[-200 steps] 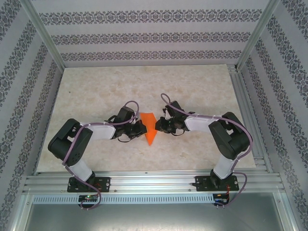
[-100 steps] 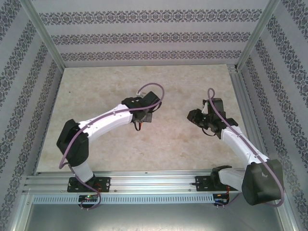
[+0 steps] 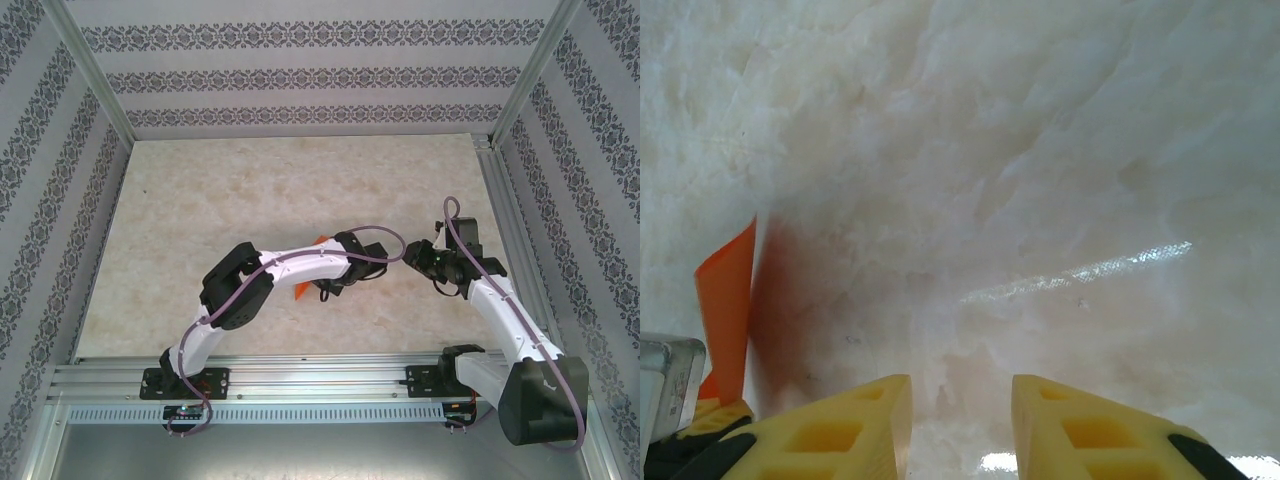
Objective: Fold a paper plane with a square sheet of paper (pick it up from the middle)
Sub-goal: Turn over the paper at the center of the table.
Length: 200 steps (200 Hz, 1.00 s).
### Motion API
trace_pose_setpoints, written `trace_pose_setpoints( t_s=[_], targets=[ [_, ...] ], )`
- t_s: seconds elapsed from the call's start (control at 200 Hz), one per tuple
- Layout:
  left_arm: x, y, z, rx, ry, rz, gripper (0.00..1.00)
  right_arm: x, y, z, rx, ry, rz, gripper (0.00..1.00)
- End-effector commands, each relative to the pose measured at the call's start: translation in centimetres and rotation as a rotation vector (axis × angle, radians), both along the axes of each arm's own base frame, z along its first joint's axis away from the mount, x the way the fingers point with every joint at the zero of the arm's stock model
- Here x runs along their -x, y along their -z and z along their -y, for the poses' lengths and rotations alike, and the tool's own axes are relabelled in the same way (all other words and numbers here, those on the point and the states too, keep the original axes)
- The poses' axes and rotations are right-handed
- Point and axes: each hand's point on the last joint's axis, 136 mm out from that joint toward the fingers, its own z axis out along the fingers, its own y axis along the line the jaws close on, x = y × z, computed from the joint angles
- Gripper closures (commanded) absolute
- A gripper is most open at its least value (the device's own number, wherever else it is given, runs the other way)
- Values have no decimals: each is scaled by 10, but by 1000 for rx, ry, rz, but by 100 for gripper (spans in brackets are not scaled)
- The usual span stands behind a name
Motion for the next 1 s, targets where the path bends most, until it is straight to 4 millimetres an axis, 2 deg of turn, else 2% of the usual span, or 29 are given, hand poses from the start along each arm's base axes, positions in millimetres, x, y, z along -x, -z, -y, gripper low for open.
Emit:
trace_pose_setpoints(
  t_s=[0.0,0.105,0.155,0.235,0.31,0.38,0.46,0.48,0.49,0.5,0.56,0.629,0.674,0.809,0.869,0.994],
  targets=[
    [12,-6,29,135,9,-66,68,2,6,0,0,-18,-6,67],
    [21,-16,61,316,48,-132,44,0,6,-8,-42,-42,-16,67],
    [25,-28,76,409,69,-153,41,-2,4,-12,-64,-54,-12,67],
    [28,-58,91,580,97,-147,39,-6,-1,-20,-86,-72,0,68],
    [19,-95,80,734,59,-69,36,-10,-6,-41,-117,-121,9,69],
    [1,-115,42,844,-50,18,31,-14,-8,-65,-123,-172,7,69],
    [-19,-107,-16,950,-230,57,31,-14,-6,-106,-104,-264,-21,70],
    [-23,-101,-29,981,-276,50,30,-14,-5,-118,-96,-291,-24,70],
    [-20,-90,-38,977,-301,30,29,-13,-4,-124,-90,-302,-28,70],
    [-26,-96,-39,1020,-309,40,29,-13,-4,-129,-86,-312,-30,70],
    [-31,-74,-61,1128,-379,-31,29,-12,-3,-165,-71,-374,-37,70],
    [-43,-61,-73,1208,-414,-85,29,-10,0,-201,-75,-429,-46,73],
    [-48,-57,-73,1261,-412,-148,30,-9,4,-223,-87,-457,-61,75],
    [-64,-36,-78,1289,-438,-208,31,-6,20,-263,-109,-506,-90,80],
    [-69,-27,-78,1289,-458,-219,31,-6,31,-269,-103,-507,-119,81],
    [-74,-10,-70,1309,-471,-269,32,-4,50,-269,-93,-492,-155,82]
  ],
)
